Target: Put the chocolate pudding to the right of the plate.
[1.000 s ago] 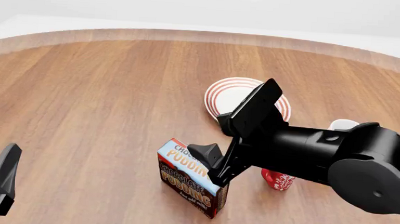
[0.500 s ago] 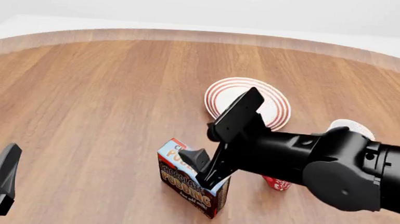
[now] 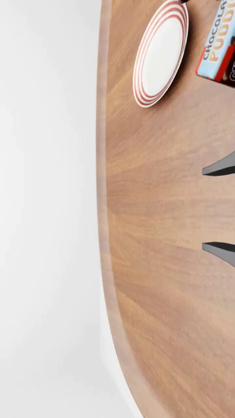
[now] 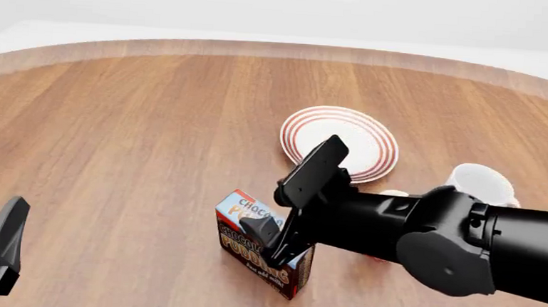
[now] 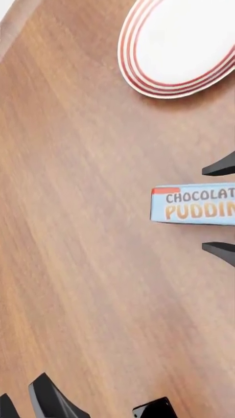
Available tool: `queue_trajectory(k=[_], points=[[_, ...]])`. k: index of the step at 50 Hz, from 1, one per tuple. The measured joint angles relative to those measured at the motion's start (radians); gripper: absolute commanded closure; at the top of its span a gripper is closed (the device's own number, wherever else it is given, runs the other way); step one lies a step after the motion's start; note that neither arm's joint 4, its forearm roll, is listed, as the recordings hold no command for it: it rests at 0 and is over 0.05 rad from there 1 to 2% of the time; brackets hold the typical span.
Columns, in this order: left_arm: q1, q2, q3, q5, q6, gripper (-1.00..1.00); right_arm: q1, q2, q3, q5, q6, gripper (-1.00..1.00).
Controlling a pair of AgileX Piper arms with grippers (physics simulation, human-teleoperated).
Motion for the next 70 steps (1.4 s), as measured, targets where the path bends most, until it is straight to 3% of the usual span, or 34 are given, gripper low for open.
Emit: queue_trajectory(k=[70], points=[[0.000,0.000,0.000,0.000,0.000,-1.00,-0.031,0.116,0.082,-0.131,0.005,-1.00]])
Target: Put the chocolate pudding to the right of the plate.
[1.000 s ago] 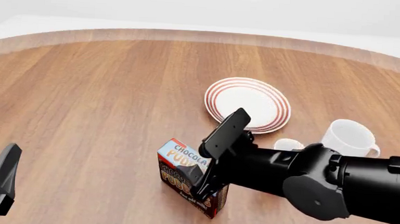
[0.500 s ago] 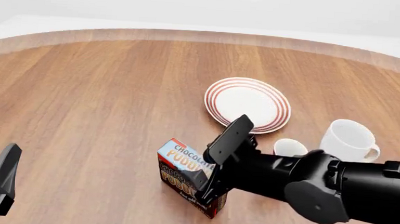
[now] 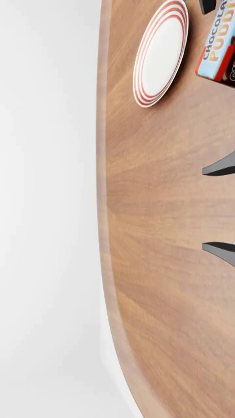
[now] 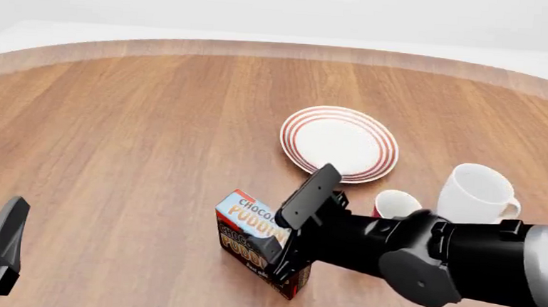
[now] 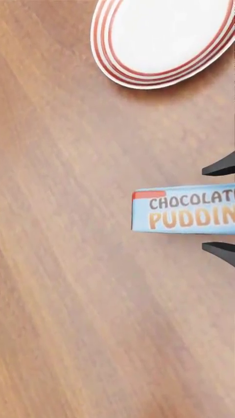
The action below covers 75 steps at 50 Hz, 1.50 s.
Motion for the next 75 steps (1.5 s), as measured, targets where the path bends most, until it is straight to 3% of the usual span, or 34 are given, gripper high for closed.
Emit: queue_trajectory(k=[19,20,40,57,66,75], points=[[0.000,0.000,0.000,0.000,0.000,-1.00,-0.012,0.042,0.011,-0.037,0.002,-1.00],[0.000,0.000,0.000,0.000,0.000,-1.00,-0.013,0.044,0.011,-0.038,0.002,1.00],[0.000,0.000,0.000,0.000,0.000,-1.00,-0.013,0.042,0.015,-0.046,-0.021,1.00],[0.000,0.000,0.000,0.000,0.000,-1.00,-0.016,-0.032,-0.016,0.006,-0.057,1.00],[0.000,0.000,0.000,0.000,0.000,-1.00,-0.041,-0.105,-0.111,0.069,-0.092,1.00],[0.000,0.000,0.000,0.000,0.000,-1.00,-0.083,-0.120,-0.294,0.160,-0.136,1.00]])
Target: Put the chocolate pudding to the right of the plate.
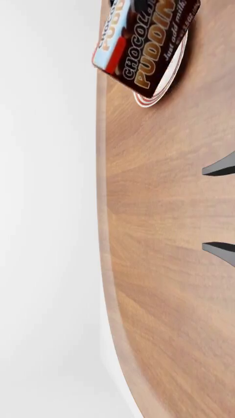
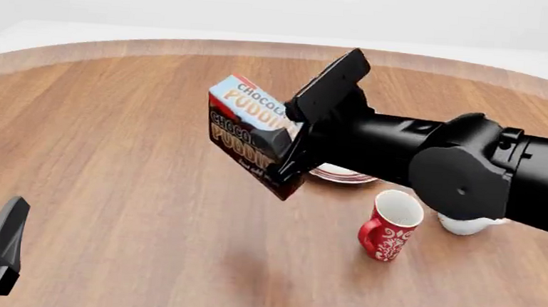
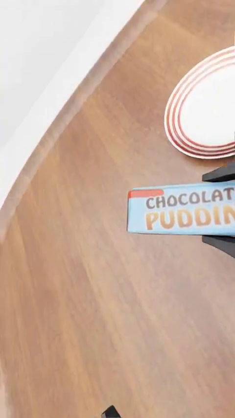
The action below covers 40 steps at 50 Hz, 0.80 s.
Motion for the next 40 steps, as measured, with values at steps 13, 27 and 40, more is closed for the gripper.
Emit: queue_trajectory(k=[13,27,40], points=[[0.000,0.000,0.000,0.000,0.000,-1.00,-0.114,0.109,-0.408,0.204,-0.064,1.00],[0.000,0.000,0.000,0.000,0.000,-1.00,-0.301,0.312,-0.825,0.417,-0.077,1.00],[0.000,0.000,0.000,0.000,0.000,-1.00,-0.485,0.407,-0.933,0.472,-0.078,1.00]])
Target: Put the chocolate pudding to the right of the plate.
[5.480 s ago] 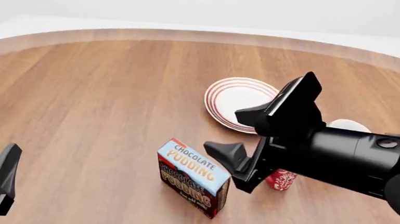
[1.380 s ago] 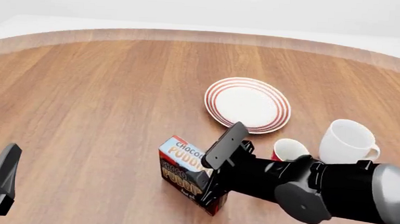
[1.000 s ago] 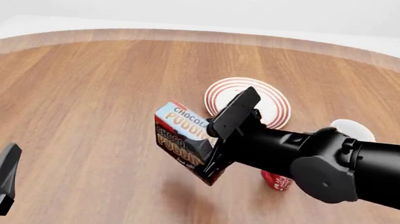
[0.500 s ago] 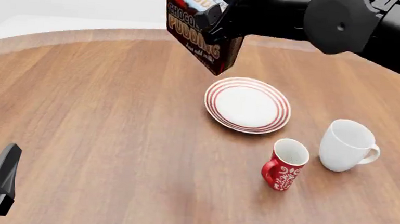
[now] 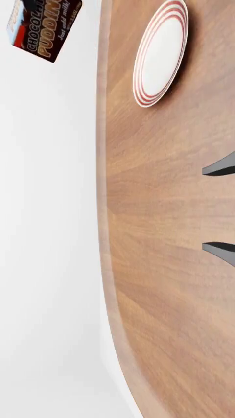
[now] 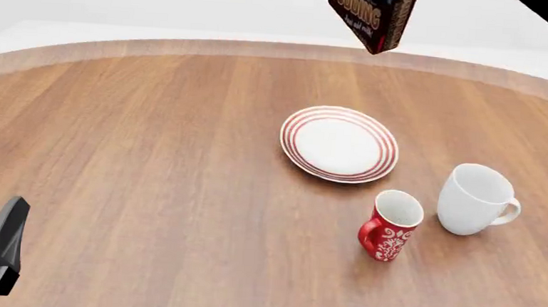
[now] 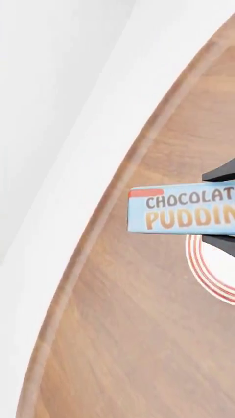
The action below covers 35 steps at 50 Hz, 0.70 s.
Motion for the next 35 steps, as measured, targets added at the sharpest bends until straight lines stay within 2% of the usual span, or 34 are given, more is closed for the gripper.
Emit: queue_trajectory(k=[18,35], points=[[0.000,0.000,0.000,0.000,0.000,-1.00,-0.208,0.045,0.123,-0.096,-0.021,1.00],[0.000,0.000,0.000,0.000,0.000,-1.00,-0.300,0.047,0.351,-0.258,-0.045,1.00]])
